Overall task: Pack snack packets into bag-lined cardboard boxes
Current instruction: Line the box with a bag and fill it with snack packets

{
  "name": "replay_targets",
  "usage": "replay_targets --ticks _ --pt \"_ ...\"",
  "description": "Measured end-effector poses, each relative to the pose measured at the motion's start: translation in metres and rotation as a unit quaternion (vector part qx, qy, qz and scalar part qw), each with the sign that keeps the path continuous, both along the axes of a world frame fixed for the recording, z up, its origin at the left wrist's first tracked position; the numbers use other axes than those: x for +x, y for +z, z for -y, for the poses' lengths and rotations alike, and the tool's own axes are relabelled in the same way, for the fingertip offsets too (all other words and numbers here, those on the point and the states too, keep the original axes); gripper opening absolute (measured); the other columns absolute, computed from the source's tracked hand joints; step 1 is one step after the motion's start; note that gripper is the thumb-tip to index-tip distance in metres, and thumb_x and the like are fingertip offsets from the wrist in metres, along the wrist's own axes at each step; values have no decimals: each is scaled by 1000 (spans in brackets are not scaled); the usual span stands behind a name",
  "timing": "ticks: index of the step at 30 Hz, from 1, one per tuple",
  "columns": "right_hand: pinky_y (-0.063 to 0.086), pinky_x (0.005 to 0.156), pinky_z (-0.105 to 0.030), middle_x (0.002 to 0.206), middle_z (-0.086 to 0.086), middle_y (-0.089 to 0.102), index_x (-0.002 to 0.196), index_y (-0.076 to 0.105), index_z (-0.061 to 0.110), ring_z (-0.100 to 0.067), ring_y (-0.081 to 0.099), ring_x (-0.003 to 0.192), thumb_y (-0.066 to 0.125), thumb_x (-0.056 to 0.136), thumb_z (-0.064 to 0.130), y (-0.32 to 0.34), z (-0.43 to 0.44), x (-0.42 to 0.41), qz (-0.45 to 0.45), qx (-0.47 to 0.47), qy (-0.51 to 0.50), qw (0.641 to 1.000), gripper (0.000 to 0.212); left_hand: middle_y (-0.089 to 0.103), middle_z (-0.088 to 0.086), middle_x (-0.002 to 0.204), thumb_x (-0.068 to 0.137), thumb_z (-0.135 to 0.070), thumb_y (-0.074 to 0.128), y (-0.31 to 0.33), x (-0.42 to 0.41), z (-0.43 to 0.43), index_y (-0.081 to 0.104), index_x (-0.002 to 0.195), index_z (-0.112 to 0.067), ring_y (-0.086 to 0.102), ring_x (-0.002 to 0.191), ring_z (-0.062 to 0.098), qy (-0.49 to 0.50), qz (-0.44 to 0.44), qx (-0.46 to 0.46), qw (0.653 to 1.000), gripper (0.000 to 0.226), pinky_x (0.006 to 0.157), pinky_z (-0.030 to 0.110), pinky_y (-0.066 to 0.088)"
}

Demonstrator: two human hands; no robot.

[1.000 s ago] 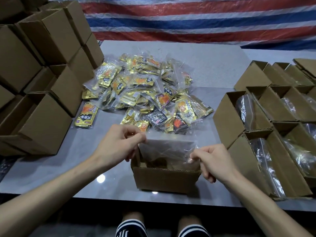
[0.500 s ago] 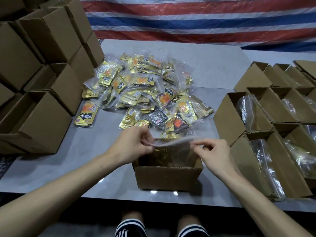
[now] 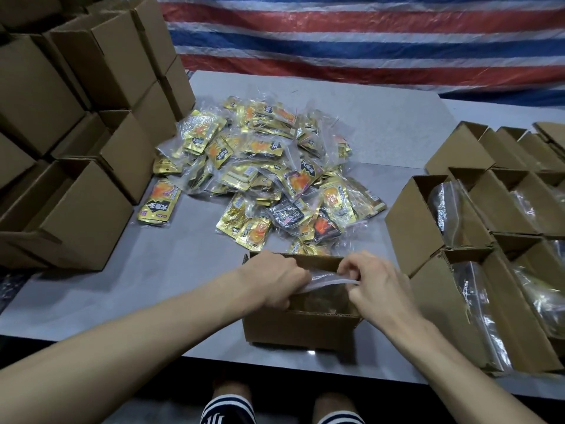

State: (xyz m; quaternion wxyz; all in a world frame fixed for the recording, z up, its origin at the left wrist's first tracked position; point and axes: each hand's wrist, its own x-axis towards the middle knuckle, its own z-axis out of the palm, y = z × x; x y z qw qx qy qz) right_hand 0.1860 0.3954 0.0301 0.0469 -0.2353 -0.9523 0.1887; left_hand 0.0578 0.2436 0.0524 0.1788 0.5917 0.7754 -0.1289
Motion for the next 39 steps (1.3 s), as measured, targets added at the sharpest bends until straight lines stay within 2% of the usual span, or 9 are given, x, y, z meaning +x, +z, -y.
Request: replay_targets --ticks 10,16,19,21,23,28,31,34,39 --pt "37 66 -34 85 10 52 94 61 31 -18 48 82 55 85 9 6 -5 -5 41 5 62 997 25 62 14 127 97 -15 53 -28 4 -10 40 142 -18 63 110 37 -29 -33 -36 998 46 71 37 36" --pt "34 81 -24 96 17 48 85 75 34 1 38 97 55 83 45 9 -11 2 74 -59 156 983 22 63 12 126 103 -31 47 -33 4 -18 51 128 -11 65 107 35 -27 -3 -49 998 32 72 36 37" --pt "29 73 -20 86 10 47 65 69 25 -1 38 93 40 94 65 1 -9 3 42 -40 110 992 56 71 5 93 96 -33 57 -27 1 -20 62 98 -14 66 83 29 8 51 -103 993 20 70 35 48" --pt "29 75 -25 89 11 46 72 68 30 -6 38 94 47 94 63 -3 -7 2 30 -10 98 995 45 66 -3 73 92 -39 61 -23 -5 -17 59 83 -21 67 78 24 55 86 -123 987 21 76 36 56" --pt "31 82 -26 94 11 43 91 70 35 -10 36 100 68 88 46 -4 -4 0 30 23 96 995 12 69 -1 87 93 -44 61 -20 -9 -13 62 90 -25 64 83 23 88 95 -111 985 20 76 35 53" --pt "41 83 -32 95 5 40 110 62 28 -17 36 96 79 67 12 -3 2 -10 -39 60 33 997 49 66 5 93 99 -40 56 -15 -2 -9 63 90 -17 61 82 25 113 150 -87 978 25 71 35 47" --pt "42 89 -36 119 0 39 137 37 29 -23 37 114 72 71 10 -8 0 -18 61 29 -7 998 77 70 7 109 100 -23 53 -15 6 -20 69 111 -12 63 97 23 121 288 -48 949 22 84 31 49" --pt "47 78 -37 119 -3 56 120 45 29 -32 54 110 67 79 17 -12 -3 -23 178 -51 -31 982 48 65 10 124 101 -18 52 -24 12 -36 62 127 -11 58 110 24 157 356 -39 920 29 89 26 40" --pt "52 76 -34 100 2 63 103 54 27 -24 60 96 70 78 17 -15 -11 -24 159 -173 -31 971 31 49 6 150 103 -31 50 -58 19 -44 48 147 -22 46 136 26 168 337 -110 920 45 116 37 33"
